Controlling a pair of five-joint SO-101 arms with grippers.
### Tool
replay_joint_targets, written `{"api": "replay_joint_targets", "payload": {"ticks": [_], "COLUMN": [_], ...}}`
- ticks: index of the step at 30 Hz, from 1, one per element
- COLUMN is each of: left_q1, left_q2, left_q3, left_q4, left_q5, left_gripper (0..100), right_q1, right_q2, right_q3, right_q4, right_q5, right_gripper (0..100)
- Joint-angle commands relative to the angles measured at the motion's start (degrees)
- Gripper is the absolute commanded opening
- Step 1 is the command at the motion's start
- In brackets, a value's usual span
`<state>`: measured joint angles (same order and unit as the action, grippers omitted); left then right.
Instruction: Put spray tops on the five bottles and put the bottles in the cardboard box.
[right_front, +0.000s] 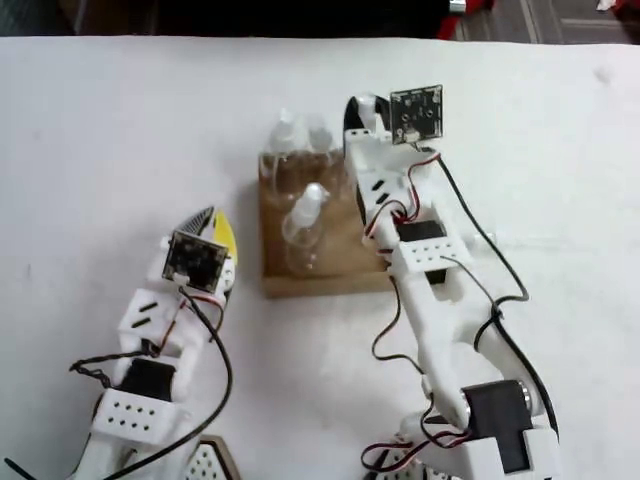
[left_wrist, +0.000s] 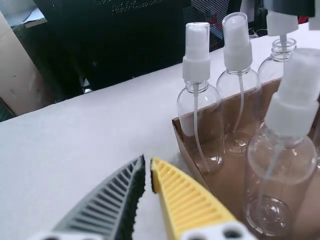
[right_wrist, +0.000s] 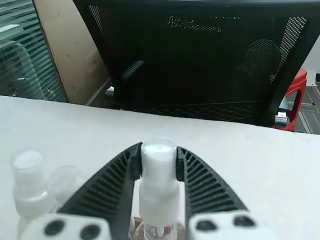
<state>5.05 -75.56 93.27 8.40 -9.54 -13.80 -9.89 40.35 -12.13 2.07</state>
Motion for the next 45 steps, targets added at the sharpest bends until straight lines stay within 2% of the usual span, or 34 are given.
{"api": "replay_joint_targets", "payload": {"ticks": [1, 5, 13, 21, 27, 36, 45], "left_q1": [0.48, 0.48, 0.4, 0.4, 0.4, 0.4, 0.48], "left_q2": [-1.45, -1.45, -1.45, -1.45, -1.45, -1.36, -1.36], "left_q3": [-0.79, -0.79, -0.97, -0.79, -0.7, -0.62, -0.18], "left_q4": [-1.32, -1.32, -1.32, -1.32, -1.32, -1.32, -1.32], "left_q5": [-0.53, -0.53, -0.53, -0.53, -0.53, -3.16, -3.25], "left_gripper": [2, 2, 2, 2, 2, 2, 2], "right_q1": [-0.66, -0.75, -0.22, 2.33, 9.45, 19.56, 28.88], "right_q2": [-0.04, -0.57, -4.79, -25.01, -36.53, -32.13, -30.99], "right_q3": [-0.44, 1.41, 1.85, 2.02, 1.05, -7.82, -3.25], "right_q4": [-0.13, -0.13, 0.66, 22.29, 33.01, 47.96, 54.99], "right_q5": [1.05, 1.05, 1.05, 1.05, 1.32, 1.05, 1.14], "right_gripper": [12.5, 21.7, 21.9, 21.9, 21.9, 21.9, 21.9]}}
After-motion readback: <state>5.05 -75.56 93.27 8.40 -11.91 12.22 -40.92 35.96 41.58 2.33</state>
